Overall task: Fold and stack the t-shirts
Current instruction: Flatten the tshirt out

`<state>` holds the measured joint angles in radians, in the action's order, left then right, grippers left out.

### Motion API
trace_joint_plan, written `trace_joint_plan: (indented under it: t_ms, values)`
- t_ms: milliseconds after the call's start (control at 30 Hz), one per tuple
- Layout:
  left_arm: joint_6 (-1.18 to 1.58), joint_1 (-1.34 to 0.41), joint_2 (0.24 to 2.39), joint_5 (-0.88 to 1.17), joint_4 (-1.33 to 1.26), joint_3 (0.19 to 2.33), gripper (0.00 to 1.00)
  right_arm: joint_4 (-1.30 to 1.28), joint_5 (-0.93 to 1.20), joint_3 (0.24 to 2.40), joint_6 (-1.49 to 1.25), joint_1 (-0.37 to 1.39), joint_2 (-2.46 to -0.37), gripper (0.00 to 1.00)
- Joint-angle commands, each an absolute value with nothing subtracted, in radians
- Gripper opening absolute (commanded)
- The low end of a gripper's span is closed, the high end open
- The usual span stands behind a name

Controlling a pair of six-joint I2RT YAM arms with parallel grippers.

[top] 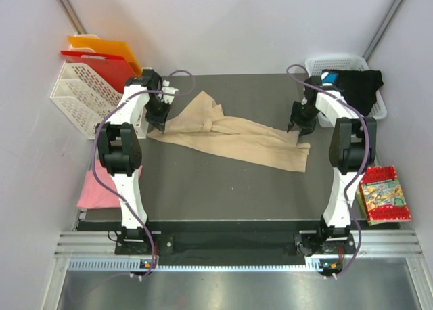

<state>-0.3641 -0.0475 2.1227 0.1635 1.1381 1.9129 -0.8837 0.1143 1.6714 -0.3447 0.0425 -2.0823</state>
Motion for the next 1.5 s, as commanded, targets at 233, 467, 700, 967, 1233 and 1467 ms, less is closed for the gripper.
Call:
trace_joint_plan:
  t_ms: [233, 467, 700, 967, 1233, 1467]
  values:
    - [-0.348, -0.031, 2.072, 0.167, 1.166, 1.917, 0.0, -0.899, 0.114, 1.738, -0.371, 0.071, -2.146, 0.25]
    - [-0.334, -0.029, 2.069, 0.163, 1.147, 1.931, 0.0, -0.917, 0.103, 1.859, -0.385, 0.071, -2.088, 0.0]
    - [-0.299, -0.023, 2.127, 0.1, 1.175, 2.21, 0.0, -0.853, 0.109, 1.999, -0.42, 0.078, -1.944, 0.0]
    - [-0.31, -0.023, 1.967, -0.067, 0.962, 2.361, 0.0, -0.796, 0.121, 1.993, -0.399, 0.106, -1.706, 0.0]
    - [-0.33, -0.012, 1.497, -0.103, 0.682, 2.0, 0.0, -0.787, 0.17, 1.786, -0.383, 0.114, -1.298, 0.0]
    - [-0.356, -0.011, 1.386, -0.101, 0.693, 1.766, 0.0, -0.704, 0.083, 1.532, -0.396, 0.109, -1.072, 0.0]
